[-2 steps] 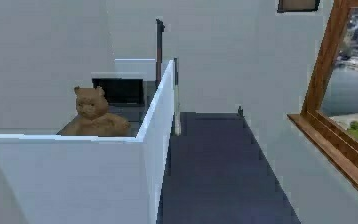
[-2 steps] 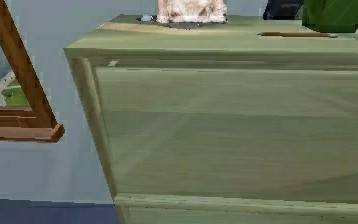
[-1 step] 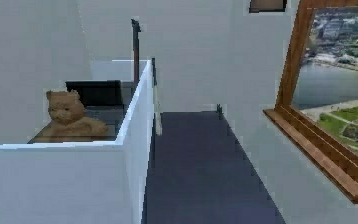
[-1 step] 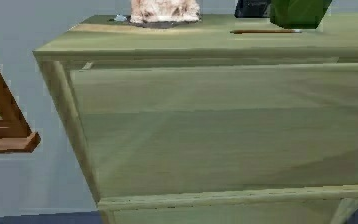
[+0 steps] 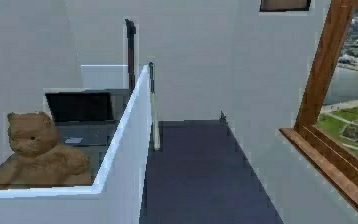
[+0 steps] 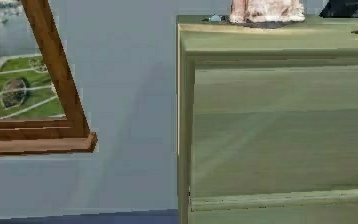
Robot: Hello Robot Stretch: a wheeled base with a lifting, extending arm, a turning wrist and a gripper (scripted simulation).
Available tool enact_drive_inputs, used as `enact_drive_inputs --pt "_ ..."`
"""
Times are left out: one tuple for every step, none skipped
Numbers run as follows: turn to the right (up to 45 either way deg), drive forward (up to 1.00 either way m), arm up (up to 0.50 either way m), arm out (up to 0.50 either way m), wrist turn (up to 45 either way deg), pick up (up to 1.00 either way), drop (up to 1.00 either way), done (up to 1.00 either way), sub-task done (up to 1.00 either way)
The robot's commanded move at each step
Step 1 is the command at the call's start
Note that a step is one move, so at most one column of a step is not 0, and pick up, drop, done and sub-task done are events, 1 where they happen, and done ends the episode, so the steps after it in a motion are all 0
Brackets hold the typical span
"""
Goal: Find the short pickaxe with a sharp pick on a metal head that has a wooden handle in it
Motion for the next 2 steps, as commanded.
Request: enact_drive_inputs --pt "18.0 0.00 0.00 0.00 0.0 0.00 0.00 0.00 0.00" --pt "0.0 0.40 0.00 0.00 0.0 0.00 0.00 0.00 0.00"
